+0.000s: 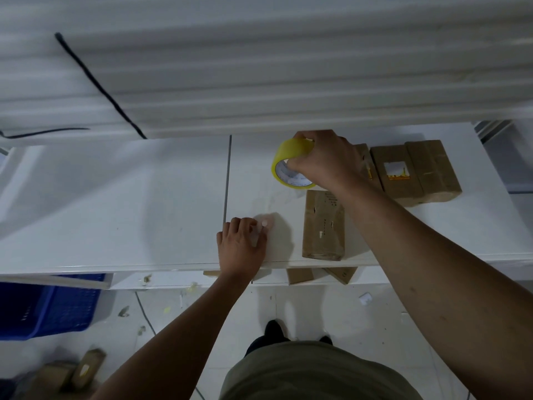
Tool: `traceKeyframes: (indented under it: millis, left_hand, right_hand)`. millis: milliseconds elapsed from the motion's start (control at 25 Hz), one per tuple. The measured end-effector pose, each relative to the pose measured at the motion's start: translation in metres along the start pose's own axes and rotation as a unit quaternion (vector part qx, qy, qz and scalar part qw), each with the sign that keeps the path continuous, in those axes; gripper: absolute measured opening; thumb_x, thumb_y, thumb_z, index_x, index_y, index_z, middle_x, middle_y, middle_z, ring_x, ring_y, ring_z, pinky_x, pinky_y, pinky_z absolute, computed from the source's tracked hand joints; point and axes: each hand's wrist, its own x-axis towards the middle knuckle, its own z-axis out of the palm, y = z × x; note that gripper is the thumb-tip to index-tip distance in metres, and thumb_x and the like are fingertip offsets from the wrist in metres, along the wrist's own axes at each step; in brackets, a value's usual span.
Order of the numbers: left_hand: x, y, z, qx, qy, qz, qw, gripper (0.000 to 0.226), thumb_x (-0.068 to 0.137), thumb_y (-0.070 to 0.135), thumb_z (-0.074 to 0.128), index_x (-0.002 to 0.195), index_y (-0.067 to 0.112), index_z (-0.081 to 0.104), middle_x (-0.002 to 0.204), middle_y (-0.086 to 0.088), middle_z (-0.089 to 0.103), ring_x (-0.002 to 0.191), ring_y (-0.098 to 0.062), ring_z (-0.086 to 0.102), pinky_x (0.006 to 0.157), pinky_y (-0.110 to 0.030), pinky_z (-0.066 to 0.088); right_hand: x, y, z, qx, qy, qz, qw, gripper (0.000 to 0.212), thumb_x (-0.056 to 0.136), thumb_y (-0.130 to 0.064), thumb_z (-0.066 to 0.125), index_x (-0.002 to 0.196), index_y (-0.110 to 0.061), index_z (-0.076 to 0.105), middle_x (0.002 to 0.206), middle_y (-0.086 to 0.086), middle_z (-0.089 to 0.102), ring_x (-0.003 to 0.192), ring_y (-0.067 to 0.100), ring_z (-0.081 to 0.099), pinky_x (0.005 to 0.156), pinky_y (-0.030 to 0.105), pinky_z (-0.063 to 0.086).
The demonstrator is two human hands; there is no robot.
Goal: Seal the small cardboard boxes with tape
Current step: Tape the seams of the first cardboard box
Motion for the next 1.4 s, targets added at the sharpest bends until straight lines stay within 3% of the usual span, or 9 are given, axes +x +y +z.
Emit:
traceKeyframes:
  millis: [200, 320, 440, 640, 880, 1080, 1240, 1320, 1400]
  left_hand:
    - [0.0, 0.0, 0.002, -0.055, -0.025, 0.02, 0.998, 0.041, 0.095, 0.054, 0.065, 0.121, 0.023, 0.065, 0.113, 0.003, 0.063, 0.104, -0.023, 0.061, 0.093, -0.043, 0.05]
    - [0.023, 0.007, 0.0, -0.119, -0.029, -0.046, 0.991, 0.049, 0.092, 0.048, 0.074, 0.13, 0.019, 0.063, 0.121, -0.001, 0.06, 0.108, -0.025, 0.063, 0.093, -0.046, 0.056]
    - [0.045, 0.018, -0.002, -0.056, -0.043, -0.09, 0.993, 0.047, 0.09, 0.06, 0.068, 0.125, 0.029, 0.065, 0.124, 0.004, 0.062, 0.104, -0.024, 0.067, 0.082, -0.037, 0.054]
    - [0.043, 0.021, 0.002, -0.046, 0.002, -0.077, 0.996, 0.018, 0.096, 0.043, 0.06, 0.1, 0.033, 0.075, 0.108, 0.012, 0.072, 0.098, -0.019, 0.068, 0.073, -0.032, 0.05]
    - [0.042, 0.015, 0.004, -0.152, 0.067, -0.126, 0.978, 0.006, 0.1, 0.038, 0.053, 0.096, 0.035, 0.057, 0.095, 0.018, 0.062, 0.078, -0.011, 0.065, 0.071, -0.03, 0.043]
    - [0.043, 0.009, 0.001, -0.252, 0.13, -0.165, 0.944, 0.014, 0.105, 0.048, 0.038, 0.098, 0.036, 0.041, 0.072, 0.005, 0.064, 0.067, -0.022, 0.065, 0.071, -0.05, 0.056]
    - [0.041, 0.013, -0.008, -0.252, 0.095, -0.092, 0.959, 0.021, 0.11, 0.051, 0.034, 0.121, 0.042, 0.049, 0.062, 0.009, 0.067, 0.055, -0.018, 0.066, 0.062, -0.042, 0.058]
    - [0.039, 0.009, -0.023, -0.154, 0.121, 0.068, 0.978, 0.03, 0.112, 0.05, 0.038, 0.135, 0.039, 0.054, 0.05, 0.005, 0.059, 0.043, -0.013, 0.057, 0.05, -0.028, 0.049]
    - [0.038, -0.005, -0.036, -0.014, 0.173, 0.285, 0.942, 0.03, 0.109, 0.034, 0.059, 0.137, 0.027, 0.061, 0.046, 0.007, 0.048, 0.037, -0.013, 0.042, 0.047, -0.022, 0.036]
  right_hand:
    - [-0.002, 0.001, 0.002, -0.011, 0.021, -0.012, 1.0, 0.053, 0.066, -0.054, 0.07, 0.118, -0.043, 0.072, 0.114, -0.008, 0.076, 0.109, 0.027, 0.068, 0.077, 0.03, 0.038]
    - [-0.002, -0.006, 0.006, -0.033, 0.019, -0.06, 0.997, 0.031, 0.066, -0.055, 0.07, 0.087, -0.032, 0.07, 0.081, -0.011, 0.067, 0.091, 0.022, 0.066, 0.078, 0.031, 0.046]
    - [0.004, -0.021, 0.011, 0.052, -0.05, -0.013, 0.997, 0.039, 0.065, -0.038, 0.081, 0.054, -0.022, 0.048, 0.045, -0.015, 0.044, 0.056, 0.008, 0.046, 0.047, 0.017, 0.037]
    - [0.007, -0.03, 0.011, 0.079, -0.135, 0.028, 0.987, 0.046, 0.066, -0.024, 0.068, 0.034, -0.017, 0.036, 0.038, -0.011, 0.024, 0.034, 0.008, 0.026, 0.034, 0.017, 0.022]
    - [0.001, -0.025, -0.003, 0.205, -0.162, 0.076, 0.962, 0.03, 0.075, -0.028, 0.074, 0.058, -0.028, 0.049, 0.072, -0.003, 0.046, 0.067, 0.01, 0.044, 0.069, 0.028, 0.038]
    - [-0.014, -0.013, -0.017, 0.237, -0.116, 0.011, 0.965, 0.022, 0.079, -0.023, 0.082, 0.072, -0.02, 0.062, 0.072, -0.004, 0.059, 0.062, 0.001, 0.054, 0.065, 0.021, 0.045]
    - [-0.023, 0.008, -0.035, 0.212, -0.16, 0.002, 0.964, 0.024, 0.083, -0.028, 0.087, 0.1, -0.019, 0.075, 0.101, -0.003, 0.073, 0.095, 0.011, 0.067, 0.08, 0.027, 0.051]
    - [-0.031, 0.029, -0.054, 0.236, -0.136, -0.011, 0.962, 0.033, 0.087, -0.017, 0.084, 0.117, -0.01, 0.074, 0.116, 0.007, 0.076, 0.109, 0.023, 0.07, 0.094, 0.037, 0.054]
    - [-0.041, 0.05, -0.078, 0.247, -0.091, -0.033, 0.964, 0.039, 0.08, -0.014, 0.088, 0.115, -0.004, 0.074, 0.106, 0.012, 0.078, 0.103, 0.023, 0.073, 0.09, 0.035, 0.055]
